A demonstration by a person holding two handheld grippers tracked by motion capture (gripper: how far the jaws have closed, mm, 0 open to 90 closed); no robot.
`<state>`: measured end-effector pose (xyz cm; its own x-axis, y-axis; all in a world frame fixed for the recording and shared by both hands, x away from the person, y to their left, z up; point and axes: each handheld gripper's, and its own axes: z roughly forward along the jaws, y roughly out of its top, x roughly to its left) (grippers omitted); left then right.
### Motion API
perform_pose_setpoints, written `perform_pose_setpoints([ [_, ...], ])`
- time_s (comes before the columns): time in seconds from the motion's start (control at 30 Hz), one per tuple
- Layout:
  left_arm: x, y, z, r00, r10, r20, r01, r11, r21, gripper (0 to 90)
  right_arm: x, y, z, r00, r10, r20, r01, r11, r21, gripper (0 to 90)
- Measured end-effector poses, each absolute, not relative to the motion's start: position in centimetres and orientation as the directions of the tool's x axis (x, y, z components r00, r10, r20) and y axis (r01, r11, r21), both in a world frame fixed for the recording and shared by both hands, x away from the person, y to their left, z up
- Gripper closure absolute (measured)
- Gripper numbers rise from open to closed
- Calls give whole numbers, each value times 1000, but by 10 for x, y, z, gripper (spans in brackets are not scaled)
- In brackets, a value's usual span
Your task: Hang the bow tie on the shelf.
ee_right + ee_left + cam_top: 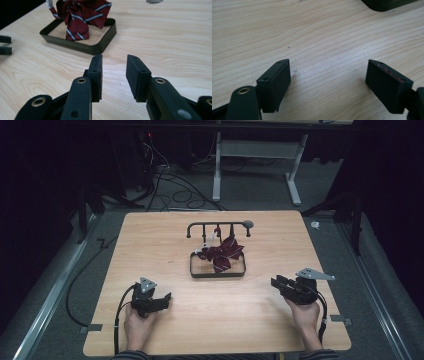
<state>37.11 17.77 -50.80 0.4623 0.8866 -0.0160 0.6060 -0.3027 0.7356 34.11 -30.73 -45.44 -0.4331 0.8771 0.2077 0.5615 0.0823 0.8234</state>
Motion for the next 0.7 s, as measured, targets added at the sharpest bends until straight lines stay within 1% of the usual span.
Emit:
perform_pose_setpoints([
  [0.3, 371, 178, -508, 462, 887, -16, 606, -302, 736, 207, 347, -293, -470, -443, 880, 172, 589, 141, 795, 669],
  [0.7, 371, 178, -508, 463, 886, -17, 606, -303, 735, 207, 352, -285, -489, -429, 891, 148, 624, 174, 762, 648],
])
